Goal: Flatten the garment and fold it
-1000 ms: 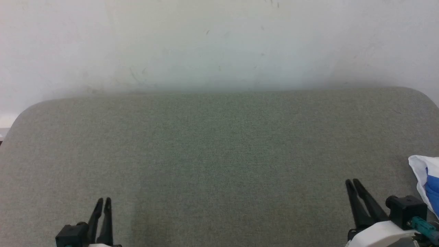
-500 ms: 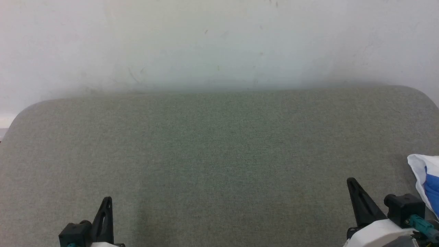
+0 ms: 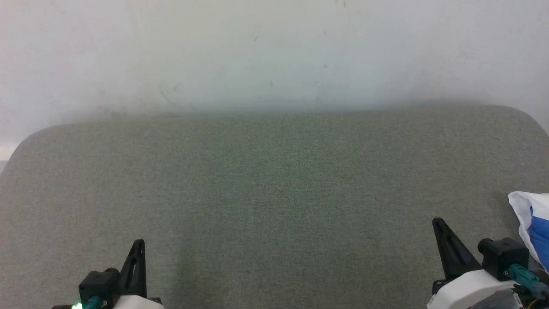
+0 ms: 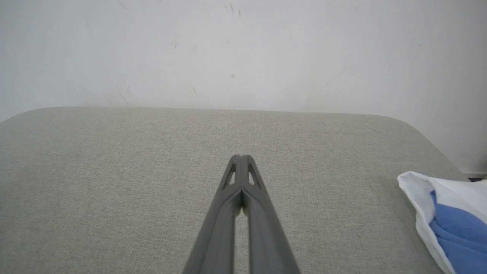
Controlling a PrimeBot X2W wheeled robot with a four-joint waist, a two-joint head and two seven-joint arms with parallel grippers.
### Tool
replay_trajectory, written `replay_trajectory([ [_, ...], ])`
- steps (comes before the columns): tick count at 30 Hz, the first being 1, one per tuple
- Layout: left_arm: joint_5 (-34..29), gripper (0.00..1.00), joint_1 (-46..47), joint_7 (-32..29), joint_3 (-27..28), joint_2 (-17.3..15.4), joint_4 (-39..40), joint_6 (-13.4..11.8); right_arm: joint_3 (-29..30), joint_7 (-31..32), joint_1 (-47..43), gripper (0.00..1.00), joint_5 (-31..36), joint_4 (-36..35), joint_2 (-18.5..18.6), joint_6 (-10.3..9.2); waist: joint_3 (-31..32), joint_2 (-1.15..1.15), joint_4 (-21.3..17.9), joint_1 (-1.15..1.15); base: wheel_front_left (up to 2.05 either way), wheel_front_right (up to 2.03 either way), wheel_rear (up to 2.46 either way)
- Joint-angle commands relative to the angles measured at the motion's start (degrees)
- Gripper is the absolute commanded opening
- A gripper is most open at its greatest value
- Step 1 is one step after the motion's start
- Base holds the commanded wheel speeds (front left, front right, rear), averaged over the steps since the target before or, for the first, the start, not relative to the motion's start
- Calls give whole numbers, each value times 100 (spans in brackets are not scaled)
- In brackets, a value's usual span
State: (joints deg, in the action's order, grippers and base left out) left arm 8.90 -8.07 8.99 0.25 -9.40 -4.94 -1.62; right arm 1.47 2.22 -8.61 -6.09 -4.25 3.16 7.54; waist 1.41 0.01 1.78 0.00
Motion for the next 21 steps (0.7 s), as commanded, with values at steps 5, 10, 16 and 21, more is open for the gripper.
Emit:
replay_trajectory([
  [5, -127, 0, 126, -67, -5, 51, 63, 26, -17, -53, 116, 0, 62, 40, -8, -1, -8, -1, -10, 0, 0, 0, 0],
  [10, -169, 0, 164, -113, -6, 84, 87, 34, -24, -63, 158, 0, 92, 61, -9, -2, -15, -1, -19, 0, 0, 0, 0],
  [16, -220, 0, 209, -168, -8, 124, 116, 43, -33, -74, 207, 0, 129, 87, -10, -2, -24, -1, -30, 0, 0, 0, 0],
  [21, -254, 0, 240, -205, -9, 151, 135, 49, -39, -81, 240, 0, 153, 104, -11, -2, -30, -1, -38, 0, 0, 0, 0],
])
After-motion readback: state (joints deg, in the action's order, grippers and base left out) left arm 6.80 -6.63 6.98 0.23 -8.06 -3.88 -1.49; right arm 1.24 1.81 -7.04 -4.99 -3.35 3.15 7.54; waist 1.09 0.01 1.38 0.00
